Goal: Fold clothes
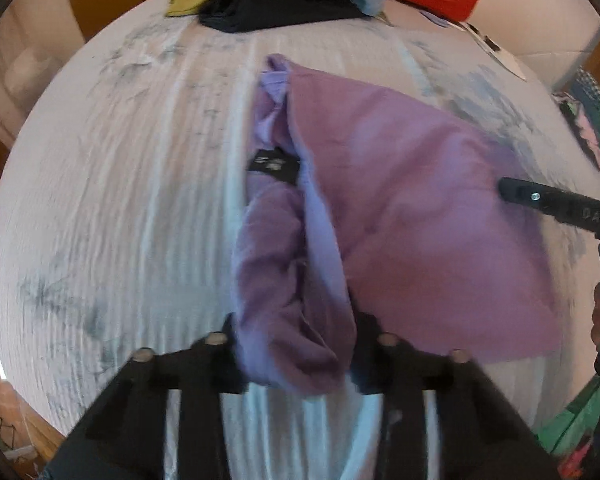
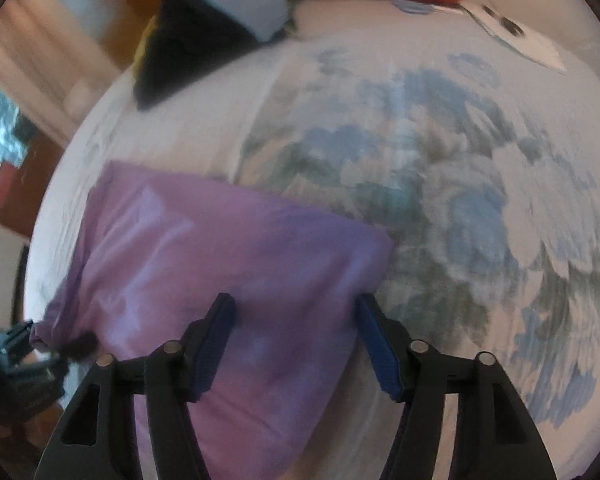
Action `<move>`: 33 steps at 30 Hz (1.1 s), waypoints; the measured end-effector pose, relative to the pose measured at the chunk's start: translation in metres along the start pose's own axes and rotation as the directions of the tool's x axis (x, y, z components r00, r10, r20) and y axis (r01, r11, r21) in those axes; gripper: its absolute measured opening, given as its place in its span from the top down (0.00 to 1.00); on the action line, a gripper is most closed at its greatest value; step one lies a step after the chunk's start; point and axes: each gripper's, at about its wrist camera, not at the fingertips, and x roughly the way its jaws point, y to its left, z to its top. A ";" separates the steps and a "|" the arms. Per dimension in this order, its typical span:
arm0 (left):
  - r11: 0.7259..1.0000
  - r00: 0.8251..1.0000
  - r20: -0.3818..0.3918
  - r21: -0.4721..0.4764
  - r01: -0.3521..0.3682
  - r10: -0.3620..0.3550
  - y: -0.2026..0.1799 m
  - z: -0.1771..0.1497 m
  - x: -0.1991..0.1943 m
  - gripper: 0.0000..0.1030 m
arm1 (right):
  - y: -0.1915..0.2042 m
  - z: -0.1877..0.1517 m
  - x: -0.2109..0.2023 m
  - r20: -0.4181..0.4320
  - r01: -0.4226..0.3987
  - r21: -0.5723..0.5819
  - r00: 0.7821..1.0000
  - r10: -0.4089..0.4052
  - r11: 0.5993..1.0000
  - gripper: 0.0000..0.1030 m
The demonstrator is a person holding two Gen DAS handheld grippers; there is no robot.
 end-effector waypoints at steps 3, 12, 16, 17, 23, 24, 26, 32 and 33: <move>0.999 1.000 0.003 0.038 -0.015 0.015 -0.007 0.001 0.000 0.79 | 0.012 -0.004 0.002 -0.008 0.022 -0.053 1.000 -0.022 0.998 0.58; 0.999 1.000 0.008 0.044 0.027 -0.027 -0.001 0.003 -0.002 0.78 | 0.033 -0.008 0.004 0.026 0.119 -0.189 0.993 -0.116 0.975 0.69; 0.999 1.000 0.005 0.032 0.023 -0.023 -0.001 0.001 -0.004 0.81 | 0.021 -0.008 0.006 0.013 0.050 -0.095 0.999 -0.049 0.994 0.70; 0.999 1.000 0.003 0.037 0.017 -0.018 -0.002 0.000 -0.005 0.83 | 0.024 -0.010 0.005 0.011 0.061 -0.102 0.998 -0.060 0.993 0.72; 0.998 1.000 0.023 0.060 0.007 -0.008 -0.009 0.001 -0.008 0.87 | 0.020 -0.014 0.003 0.014 0.036 -0.076 0.999 -0.035 0.997 0.76; 0.999 1.000 0.024 0.052 0.014 -0.015 -0.008 0.002 -0.010 0.88 | 0.022 -0.015 0.000 0.024 0.049 -0.090 0.999 -0.047 0.995 0.79; 0.998 0.998 0.048 0.047 0.030 -0.032 -0.006 0.002 -0.020 0.88 | 0.026 -0.018 -0.007 0.046 0.071 -0.115 0.997 -0.066 0.991 0.81; 0.997 0.997 0.070 0.073 0.041 -0.046 -0.017 0.006 -0.023 0.88 | 0.022 -0.022 -0.032 0.094 0.093 -0.122 0.992 -0.082 0.988 0.81; 0.997 0.997 0.066 0.071 0.041 -0.045 -0.016 0.005 -0.018 0.88 | 0.020 -0.023 -0.032 0.092 0.096 -0.118 0.992 -0.085 0.988 0.81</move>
